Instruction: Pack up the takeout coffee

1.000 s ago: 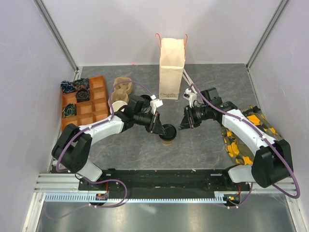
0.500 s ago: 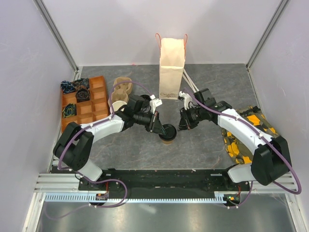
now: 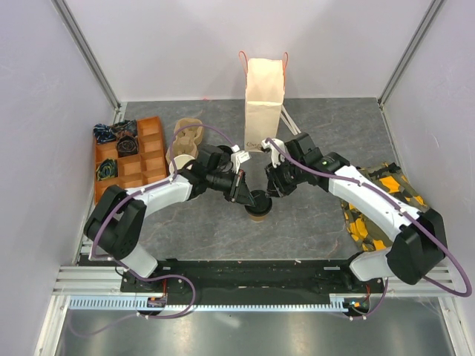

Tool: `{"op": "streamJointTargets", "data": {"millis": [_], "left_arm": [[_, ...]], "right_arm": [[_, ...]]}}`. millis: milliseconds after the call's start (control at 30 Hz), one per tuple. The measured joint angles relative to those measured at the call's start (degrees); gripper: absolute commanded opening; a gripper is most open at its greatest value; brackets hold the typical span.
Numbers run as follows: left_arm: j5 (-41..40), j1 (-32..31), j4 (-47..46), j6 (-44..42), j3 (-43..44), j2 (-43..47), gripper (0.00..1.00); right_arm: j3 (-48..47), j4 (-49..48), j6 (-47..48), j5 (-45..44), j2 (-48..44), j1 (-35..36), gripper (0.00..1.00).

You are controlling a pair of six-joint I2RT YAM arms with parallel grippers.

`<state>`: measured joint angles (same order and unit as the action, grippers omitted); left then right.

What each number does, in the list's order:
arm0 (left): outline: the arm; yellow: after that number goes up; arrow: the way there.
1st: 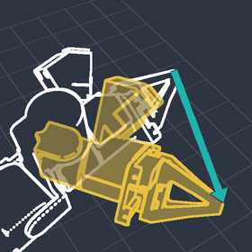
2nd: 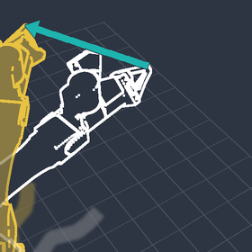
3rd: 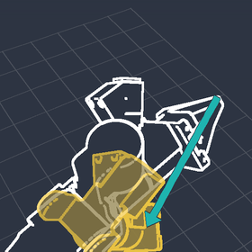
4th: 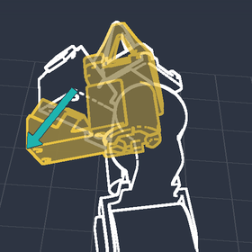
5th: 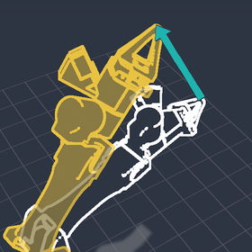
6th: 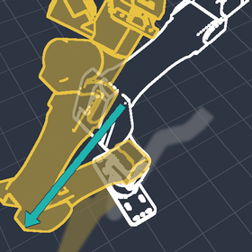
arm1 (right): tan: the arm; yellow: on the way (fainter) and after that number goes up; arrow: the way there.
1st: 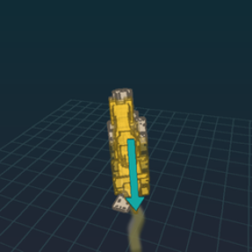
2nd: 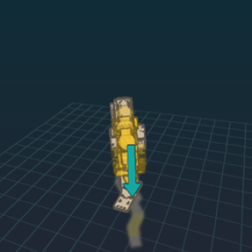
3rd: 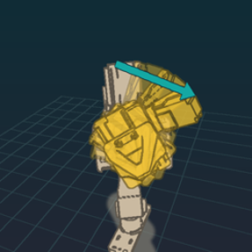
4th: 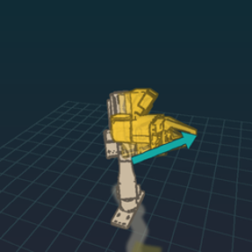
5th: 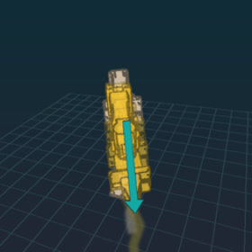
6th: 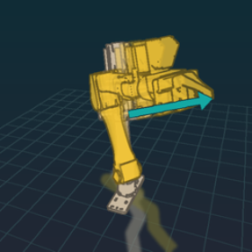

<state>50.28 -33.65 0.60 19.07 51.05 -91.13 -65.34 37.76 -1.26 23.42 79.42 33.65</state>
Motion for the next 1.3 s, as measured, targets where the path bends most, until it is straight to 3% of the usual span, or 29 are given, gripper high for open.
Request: {"op": "streamJointTargets", "data": {"millis": [300,900,1300], "left_arm": [[0.46,0.09,0.55,0.20,1.14,-1.05,0.08],[0.42,0.11,1.01,0.20,1.88,-1.64,0.07],[-0.63,0.09,2.05,0.17,1.51,-0.28,0.07]], "right_arm": [[2.05,-1.79,0.02,0.20,5.42,1.38,0.18],[0.11,0.66,1.40,2.64,3.04,1.11,0.21],[1.70,-4.09,-0.70,4.98,5.07,1.11,0.18]]}}
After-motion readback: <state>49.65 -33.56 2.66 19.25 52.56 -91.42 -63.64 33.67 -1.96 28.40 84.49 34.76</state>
